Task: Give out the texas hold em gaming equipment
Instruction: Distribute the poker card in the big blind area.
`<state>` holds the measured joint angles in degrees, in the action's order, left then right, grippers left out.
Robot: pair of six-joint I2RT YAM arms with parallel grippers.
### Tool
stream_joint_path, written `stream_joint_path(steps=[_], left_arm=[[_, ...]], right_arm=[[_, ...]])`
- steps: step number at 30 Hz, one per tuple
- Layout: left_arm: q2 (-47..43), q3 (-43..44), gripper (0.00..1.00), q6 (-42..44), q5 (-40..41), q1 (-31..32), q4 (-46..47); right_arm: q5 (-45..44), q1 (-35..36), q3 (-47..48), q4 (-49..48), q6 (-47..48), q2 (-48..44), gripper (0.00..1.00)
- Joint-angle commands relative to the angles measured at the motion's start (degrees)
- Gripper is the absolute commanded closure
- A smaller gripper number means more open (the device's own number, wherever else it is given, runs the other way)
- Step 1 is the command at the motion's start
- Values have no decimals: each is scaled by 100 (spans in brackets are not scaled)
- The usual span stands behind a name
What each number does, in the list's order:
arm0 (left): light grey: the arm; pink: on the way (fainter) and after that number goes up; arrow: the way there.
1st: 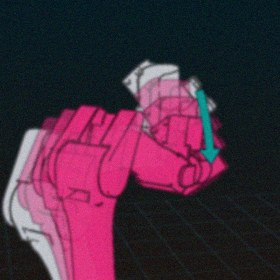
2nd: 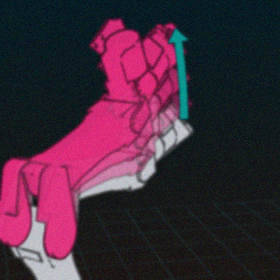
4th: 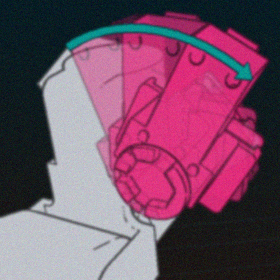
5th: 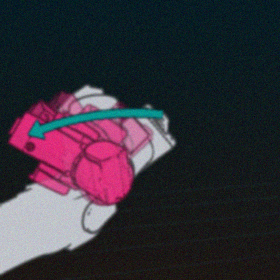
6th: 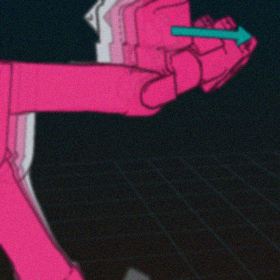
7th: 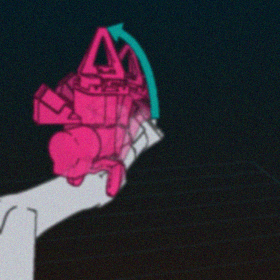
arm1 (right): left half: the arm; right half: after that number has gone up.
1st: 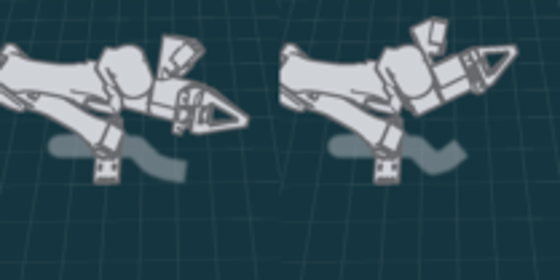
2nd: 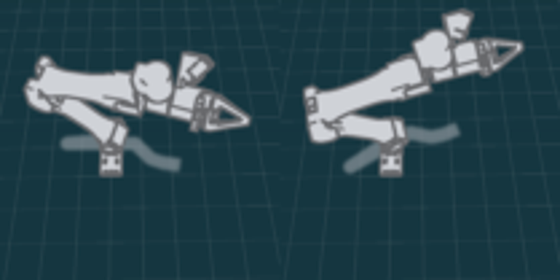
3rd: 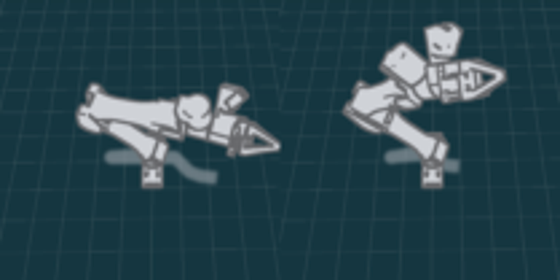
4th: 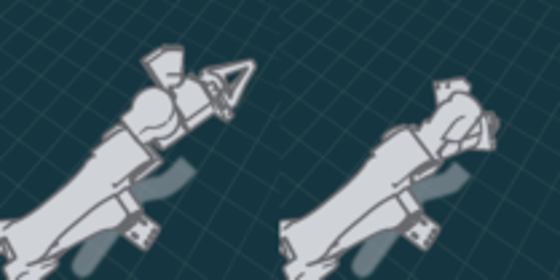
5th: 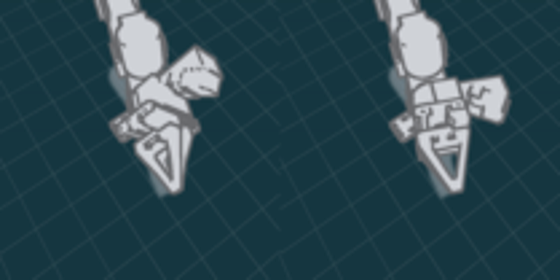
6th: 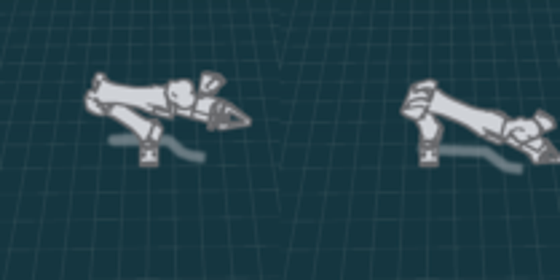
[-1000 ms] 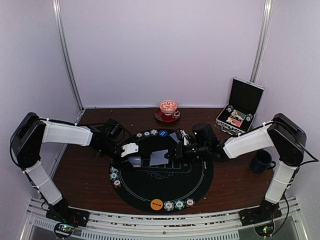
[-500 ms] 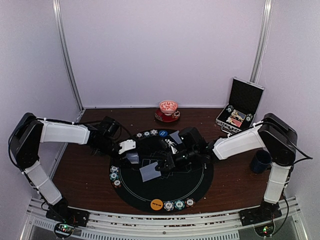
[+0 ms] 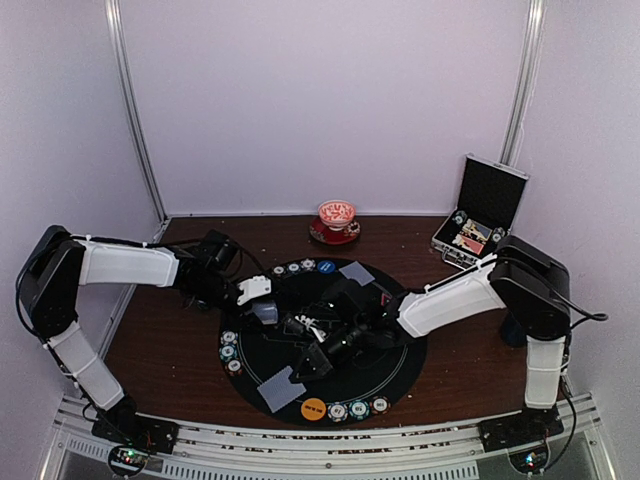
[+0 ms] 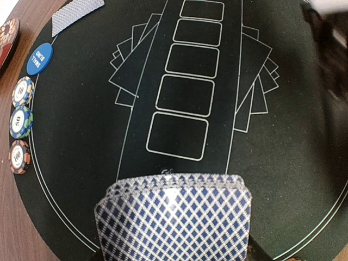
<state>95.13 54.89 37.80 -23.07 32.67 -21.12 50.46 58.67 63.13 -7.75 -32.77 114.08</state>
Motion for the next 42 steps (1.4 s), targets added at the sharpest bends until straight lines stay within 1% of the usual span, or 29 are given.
stream_joint_path(steps=[1, 9, 13, 15, 18, 20, 29, 34, 38, 42], left_arm=[[-162, 141, 51, -50, -63, -58, 69], [-164, 136, 51, -45, -75, -55, 65], [-143, 137, 51, -45, -84, -64, 69], [-135, 136, 51, -45, -81, -67, 62], [-135, 143, 51, -45, -92, -67, 67], [-132, 152, 51, -45, -92, -64, 65], [-141, 145, 51, -39, -112, -65, 51], [-163, 142, 51, -32, -142, -61, 39], [-197, 136, 51, -14, -177, -61, 30], [-190, 154, 51, 16, -213, -63, -11]], right_arm=[[138, 121, 253, 377, 381, 192, 100], [10, 151, 512, 561, 403, 489, 100], [-188, 153, 597, 715, 473, 478, 100], [-273, 153, 635, 852, 537, 455, 94], [-426, 153, 671, 991, 632, 378, 74], [-533, 160, 691, 1097, 678, 327, 66], [-1156, 117, 682, 1514, 868, -140, 57], [-1538, -37, 536, 1576, 850, -660, 48], [-1826, -262, 228, 1151, 553, -1082, 42], [-2089, -452, -124, 318, 66, -1318, 36]])
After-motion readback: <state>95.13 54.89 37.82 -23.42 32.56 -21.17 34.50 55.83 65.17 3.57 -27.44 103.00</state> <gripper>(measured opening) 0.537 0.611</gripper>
